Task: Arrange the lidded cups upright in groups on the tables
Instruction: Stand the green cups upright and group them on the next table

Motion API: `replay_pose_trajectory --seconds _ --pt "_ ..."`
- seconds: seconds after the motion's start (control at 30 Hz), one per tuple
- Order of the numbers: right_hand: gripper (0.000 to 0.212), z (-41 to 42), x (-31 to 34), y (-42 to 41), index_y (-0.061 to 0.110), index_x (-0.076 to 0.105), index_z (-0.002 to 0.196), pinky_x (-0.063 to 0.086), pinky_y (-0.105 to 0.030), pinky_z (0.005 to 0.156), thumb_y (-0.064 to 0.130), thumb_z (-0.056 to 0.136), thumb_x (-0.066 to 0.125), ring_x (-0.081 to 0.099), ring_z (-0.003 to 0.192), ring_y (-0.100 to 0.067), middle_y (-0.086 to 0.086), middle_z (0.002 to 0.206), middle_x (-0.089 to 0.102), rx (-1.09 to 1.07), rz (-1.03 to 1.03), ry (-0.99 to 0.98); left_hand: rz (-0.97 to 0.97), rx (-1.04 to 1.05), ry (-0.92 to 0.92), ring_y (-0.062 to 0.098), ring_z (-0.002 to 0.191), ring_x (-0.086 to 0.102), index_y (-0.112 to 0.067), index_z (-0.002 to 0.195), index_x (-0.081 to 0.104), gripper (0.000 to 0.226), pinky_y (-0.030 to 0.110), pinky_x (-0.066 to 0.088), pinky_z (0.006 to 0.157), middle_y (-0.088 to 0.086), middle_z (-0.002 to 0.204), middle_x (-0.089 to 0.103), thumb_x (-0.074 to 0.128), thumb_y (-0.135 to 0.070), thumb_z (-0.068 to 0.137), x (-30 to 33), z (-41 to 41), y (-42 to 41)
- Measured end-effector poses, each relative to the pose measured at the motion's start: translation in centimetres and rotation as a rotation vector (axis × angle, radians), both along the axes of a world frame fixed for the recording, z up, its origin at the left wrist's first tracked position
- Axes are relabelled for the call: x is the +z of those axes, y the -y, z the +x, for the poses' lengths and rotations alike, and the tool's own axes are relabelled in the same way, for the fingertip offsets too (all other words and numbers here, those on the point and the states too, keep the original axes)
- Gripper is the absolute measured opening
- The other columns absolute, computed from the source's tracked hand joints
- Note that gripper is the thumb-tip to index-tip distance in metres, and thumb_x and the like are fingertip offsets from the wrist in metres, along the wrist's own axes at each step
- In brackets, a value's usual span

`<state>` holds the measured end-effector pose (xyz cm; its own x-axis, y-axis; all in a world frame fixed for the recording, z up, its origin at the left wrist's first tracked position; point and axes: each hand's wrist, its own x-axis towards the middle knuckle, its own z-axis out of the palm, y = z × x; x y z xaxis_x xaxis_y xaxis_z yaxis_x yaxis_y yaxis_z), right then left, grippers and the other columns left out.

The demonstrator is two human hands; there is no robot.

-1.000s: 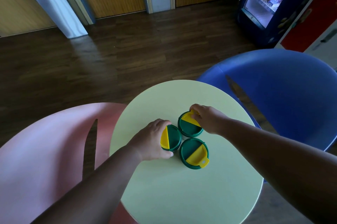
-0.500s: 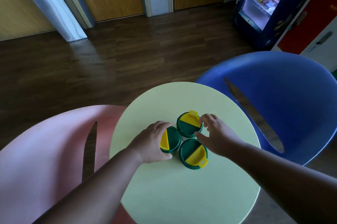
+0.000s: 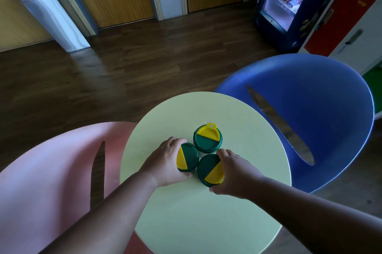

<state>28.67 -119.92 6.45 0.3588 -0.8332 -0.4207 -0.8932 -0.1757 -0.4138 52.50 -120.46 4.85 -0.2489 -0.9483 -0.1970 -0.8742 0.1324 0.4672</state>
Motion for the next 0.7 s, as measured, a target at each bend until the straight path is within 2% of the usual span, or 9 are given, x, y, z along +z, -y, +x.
replay_pose_trajectory --seconds 0.23,0.53,0.7 --pt "0.089 -0.68 0.09 0.15 0.022 0.042 0.131 0.055 -0.036 0.080 0.060 0.059 0.078 0.058 0.095 -0.018 0.003 0.115 0.054 -0.020 0.018 0.035 0.001 -0.010 0.008 0.008 0.131 0.038 -0.031 0.142 0.035 0.089 0.027 0.042 0.101 -0.013 0.142 0.038 0.076 -0.055 0.066 0.01 -0.25 -0.06" --pt "0.097 -0.63 -0.02 0.28 0.022 0.037 0.138 0.054 -0.034 0.082 0.060 0.059 0.079 0.057 0.100 -0.018 0.003 0.120 0.052 -0.016 0.022 0.050 0.038 -0.022 0.023 0.010 0.135 0.034 -0.033 0.144 0.030 0.093 0.033 0.042 0.105 -0.012 0.146 0.034 0.075 -0.057 0.067 -0.20 -0.01 0.14" --pt "0.102 -0.72 -0.05 0.36 0.022 0.035 0.139 0.054 -0.035 0.083 0.064 0.057 0.078 0.056 0.099 -0.018 0.003 0.120 0.052 -0.009 0.021 0.053 0.050 -0.032 0.026 0.010 0.137 0.033 -0.034 0.146 0.029 0.094 0.030 0.040 0.106 -0.012 0.148 0.033 0.075 -0.056 0.067 -0.15 0.07 0.33"
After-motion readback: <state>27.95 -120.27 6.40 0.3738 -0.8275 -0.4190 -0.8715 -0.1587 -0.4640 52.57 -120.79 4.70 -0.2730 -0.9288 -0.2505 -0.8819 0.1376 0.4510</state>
